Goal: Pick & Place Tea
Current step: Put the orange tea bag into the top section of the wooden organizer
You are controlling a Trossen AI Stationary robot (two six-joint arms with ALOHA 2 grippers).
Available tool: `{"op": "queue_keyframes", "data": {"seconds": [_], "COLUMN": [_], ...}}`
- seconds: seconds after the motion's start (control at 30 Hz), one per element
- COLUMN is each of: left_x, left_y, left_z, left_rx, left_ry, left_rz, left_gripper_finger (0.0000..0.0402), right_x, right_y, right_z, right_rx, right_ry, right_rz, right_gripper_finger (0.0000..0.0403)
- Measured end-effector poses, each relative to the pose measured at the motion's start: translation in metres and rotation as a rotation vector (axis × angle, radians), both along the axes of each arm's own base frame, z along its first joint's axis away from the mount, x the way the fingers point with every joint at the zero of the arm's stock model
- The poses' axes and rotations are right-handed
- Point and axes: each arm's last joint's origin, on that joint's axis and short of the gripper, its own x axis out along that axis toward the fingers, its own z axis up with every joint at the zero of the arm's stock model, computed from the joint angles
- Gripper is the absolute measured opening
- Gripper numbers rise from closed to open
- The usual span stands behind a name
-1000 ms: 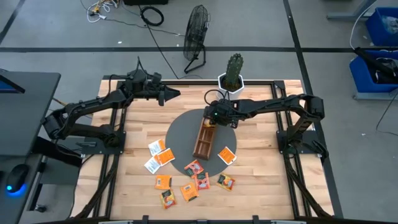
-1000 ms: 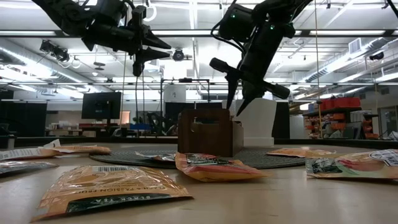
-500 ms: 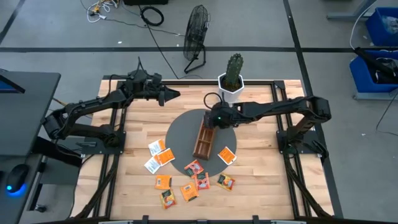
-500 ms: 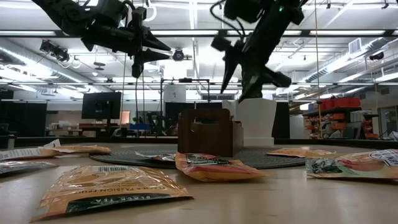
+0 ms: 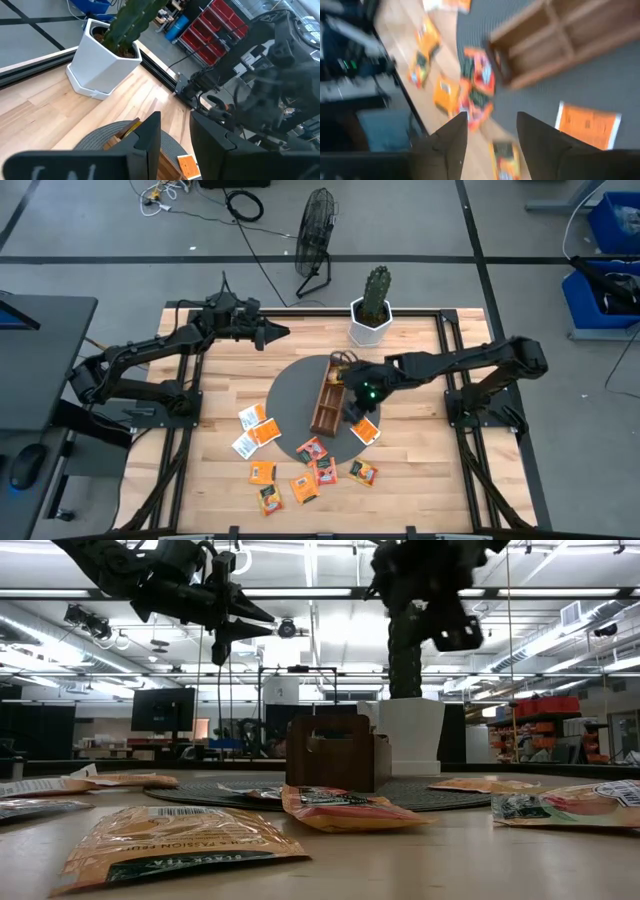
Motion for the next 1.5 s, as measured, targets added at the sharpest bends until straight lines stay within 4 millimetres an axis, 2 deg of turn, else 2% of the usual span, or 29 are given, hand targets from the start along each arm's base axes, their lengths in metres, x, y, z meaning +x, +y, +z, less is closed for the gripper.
{"op": "queue_keyframes", "data": {"seconds": [0.27,0.43,0.53,0.7,1.1,1.5], "left_x": [0.000,0.000,0.000,0.000,0.000,0.000], "left_y": [-0.001,-0.001,-0.001,-0.001,-0.002,-0.003], "left_z": [0.000,0.000,0.000,0.000,-0.001,-0.001], "left_rx": [-0.009,-0.010,-0.016,-0.044,-0.090,-0.127], "left_ry": [0.001,0.001,0.001,-0.003,-0.008,-0.012], "left_rz": [-0.002,-0.001,0.000,-0.008,-0.050,-0.046], "left_gripper_finger": [0.0108,0.0108,0.0108,0.0108,0.0108,0.0108], "right_x": [-0.021,-0.033,-0.036,-0.044,-0.063,-0.066], "right_y": [0.043,0.061,0.068,0.080,0.076,0.074], "right_z": [-0.007,-0.015,-0.026,-0.057,-0.108,-0.131], "right_rx": [0.018,0.010,0.044,0.116,0.176,0.194], "right_ry": [0.160,0.241,0.249,0.238,0.186,0.147], "right_rz": [0.190,0.216,0.218,0.193,0.074,0.043], "right_gripper_finger": [0.0168,0.0166,0.0164,0.0164,0.0173,0.0174]}}
